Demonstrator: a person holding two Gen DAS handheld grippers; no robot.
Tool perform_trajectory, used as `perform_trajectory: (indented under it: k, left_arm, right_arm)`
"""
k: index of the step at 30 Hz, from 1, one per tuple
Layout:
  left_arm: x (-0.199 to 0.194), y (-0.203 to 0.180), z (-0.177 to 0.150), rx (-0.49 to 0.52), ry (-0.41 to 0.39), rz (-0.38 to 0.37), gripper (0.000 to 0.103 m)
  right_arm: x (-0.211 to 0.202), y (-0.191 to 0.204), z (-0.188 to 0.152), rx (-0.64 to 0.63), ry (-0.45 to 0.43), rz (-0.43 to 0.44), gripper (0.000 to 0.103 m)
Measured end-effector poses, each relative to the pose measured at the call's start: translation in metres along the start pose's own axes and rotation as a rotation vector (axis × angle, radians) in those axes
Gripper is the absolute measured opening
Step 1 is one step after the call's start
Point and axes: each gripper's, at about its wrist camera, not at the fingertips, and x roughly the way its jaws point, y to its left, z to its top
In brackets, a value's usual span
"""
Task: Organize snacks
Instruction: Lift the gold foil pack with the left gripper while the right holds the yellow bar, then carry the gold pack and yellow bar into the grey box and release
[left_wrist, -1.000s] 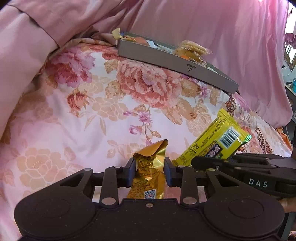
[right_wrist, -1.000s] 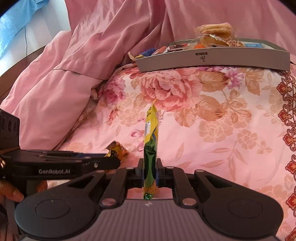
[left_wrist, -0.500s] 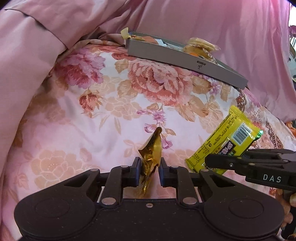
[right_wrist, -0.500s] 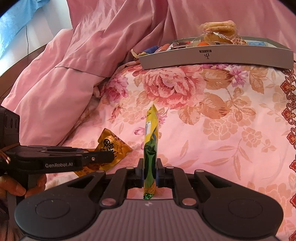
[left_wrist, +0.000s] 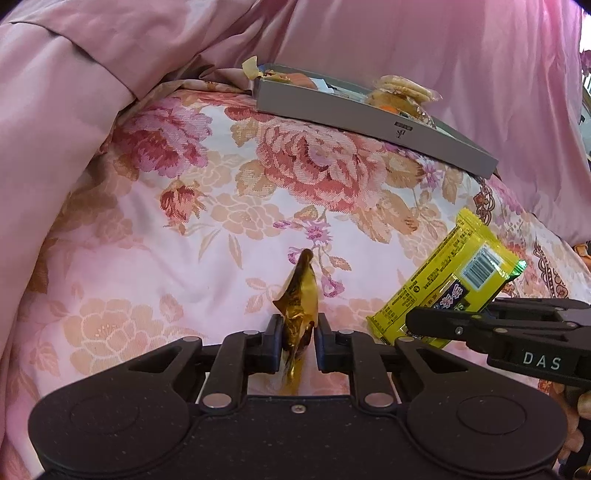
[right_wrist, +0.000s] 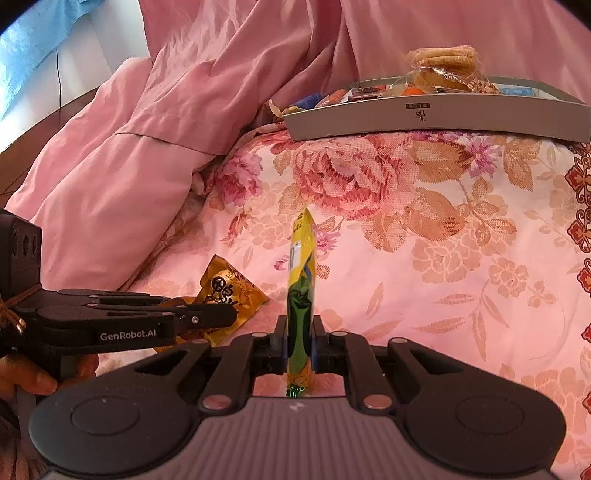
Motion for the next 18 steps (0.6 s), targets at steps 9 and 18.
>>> perform_trajectory:
  k: [9,18]
  left_arm:
    - [-0.003,-0.003,0.005,-0.014,-0.035,-0.019,0.017]
    - [-0.008,-0.003,0.013,-0.049,-0.085,-0.048,0.017]
  right_arm:
    - [-0.002,-0.001,0.002,0.001,-0.013,-0.001,0.013]
    - [-0.005,0.000,0.005,0.003,-0.028,-0.004,0.013]
